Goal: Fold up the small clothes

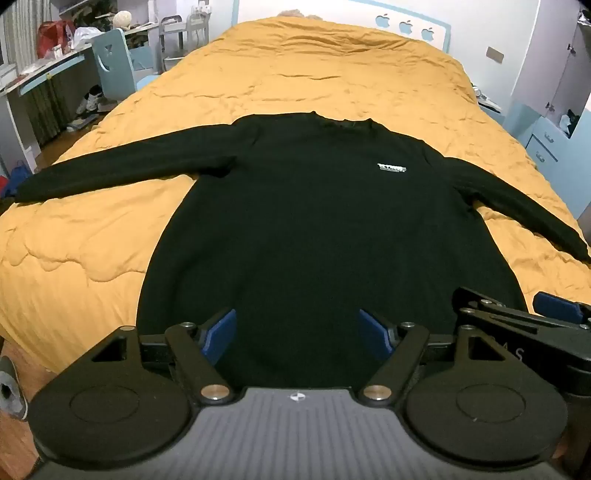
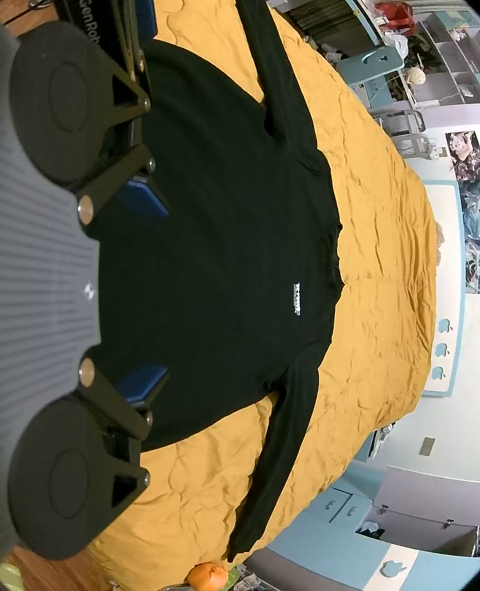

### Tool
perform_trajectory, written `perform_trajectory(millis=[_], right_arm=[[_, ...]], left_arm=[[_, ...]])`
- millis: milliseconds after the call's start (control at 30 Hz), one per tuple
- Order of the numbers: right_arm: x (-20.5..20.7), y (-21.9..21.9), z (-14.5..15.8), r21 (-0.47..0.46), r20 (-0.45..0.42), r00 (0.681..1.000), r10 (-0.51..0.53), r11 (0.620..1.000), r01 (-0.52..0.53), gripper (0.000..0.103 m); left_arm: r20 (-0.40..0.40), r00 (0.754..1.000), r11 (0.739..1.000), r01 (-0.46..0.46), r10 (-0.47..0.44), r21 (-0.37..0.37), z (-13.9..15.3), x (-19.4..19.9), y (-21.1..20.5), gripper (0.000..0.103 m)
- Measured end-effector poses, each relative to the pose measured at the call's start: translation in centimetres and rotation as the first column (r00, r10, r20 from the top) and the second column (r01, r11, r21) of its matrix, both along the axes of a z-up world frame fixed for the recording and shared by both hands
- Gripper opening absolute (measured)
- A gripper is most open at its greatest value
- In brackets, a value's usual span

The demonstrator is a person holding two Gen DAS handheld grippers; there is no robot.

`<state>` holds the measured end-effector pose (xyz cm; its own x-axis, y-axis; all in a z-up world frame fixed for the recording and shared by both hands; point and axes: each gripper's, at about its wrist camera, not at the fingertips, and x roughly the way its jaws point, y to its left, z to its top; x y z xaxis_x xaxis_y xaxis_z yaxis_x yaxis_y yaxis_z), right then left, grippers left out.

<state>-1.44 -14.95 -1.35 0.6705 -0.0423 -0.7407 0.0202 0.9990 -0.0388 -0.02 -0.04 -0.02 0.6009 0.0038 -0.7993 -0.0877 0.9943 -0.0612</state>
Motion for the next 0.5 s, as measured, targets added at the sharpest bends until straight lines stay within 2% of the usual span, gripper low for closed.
perform_trajectory(millis=[33,500], right_arm=[[-0.02,0.01,0.02,-0.001,0.000,1.000,0.001,1.000,-0.001,0.083],[-0.49,0.65,-0.27,-0.007,-0.001,1.000,0.002,1.000,-0.002,0.083]], left_arm=[[-0.006,1.000,1.000,0.001,-0.001,-0.015,0.01,0.05,0.10,0.087],[-0.002,1.000,1.000,-0.002,0.002,-0.008,0.13,0.15,0.26,0.087]])
